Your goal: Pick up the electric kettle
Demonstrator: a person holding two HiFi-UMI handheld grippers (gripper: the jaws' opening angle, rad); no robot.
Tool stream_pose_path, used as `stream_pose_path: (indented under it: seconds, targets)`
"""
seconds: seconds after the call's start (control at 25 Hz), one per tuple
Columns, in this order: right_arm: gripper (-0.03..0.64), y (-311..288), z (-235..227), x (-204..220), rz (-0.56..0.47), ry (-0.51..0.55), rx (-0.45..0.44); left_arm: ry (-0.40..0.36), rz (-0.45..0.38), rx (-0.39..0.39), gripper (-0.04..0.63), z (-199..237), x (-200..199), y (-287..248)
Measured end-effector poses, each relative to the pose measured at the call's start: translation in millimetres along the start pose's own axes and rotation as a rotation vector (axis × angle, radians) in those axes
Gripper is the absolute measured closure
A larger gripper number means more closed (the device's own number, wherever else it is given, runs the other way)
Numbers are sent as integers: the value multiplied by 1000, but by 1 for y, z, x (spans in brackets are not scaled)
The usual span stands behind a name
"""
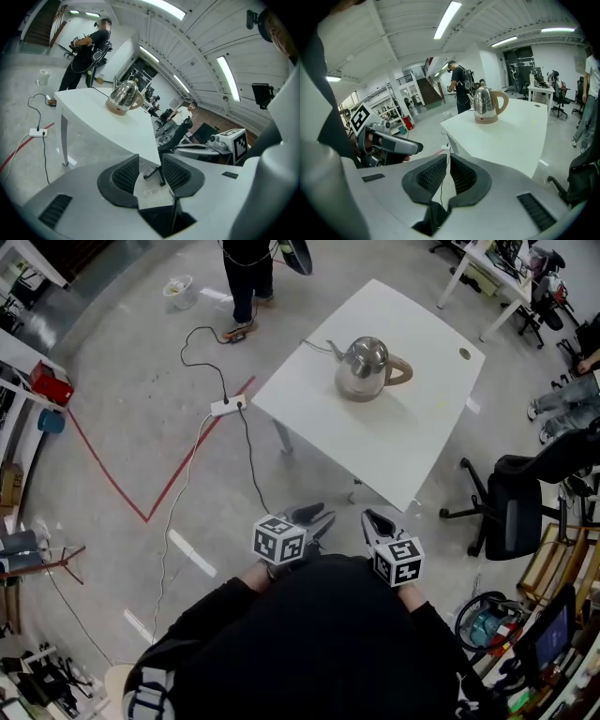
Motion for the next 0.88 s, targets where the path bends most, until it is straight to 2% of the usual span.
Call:
stream_pose_path:
  seconds: [0.2,0.44,0.64,0.88]
  targets:
    - [583,-21,4,-18,4,-2,-3,19,9,3,426,29,-11,6]
    - [583,-38,-18,-58,-38,18,14,41,14,-4,426,48,-37,0]
    - [583,-51,-63,-107,-135,71,57,-13,-7,-54,426,55,-69,-7]
    - [581,-68,-144,-172,-257,64,97,-48,-54,-130,426,71,-119,-19]
Point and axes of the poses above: the fingertips, and each gripper's own axes: y backward along the fingers, z to its left, x out of its underside, the point moved 6 cm from there along y, backward along the fingers, and after that the axes turned 6 degrees about z, right-handed, at the moved point
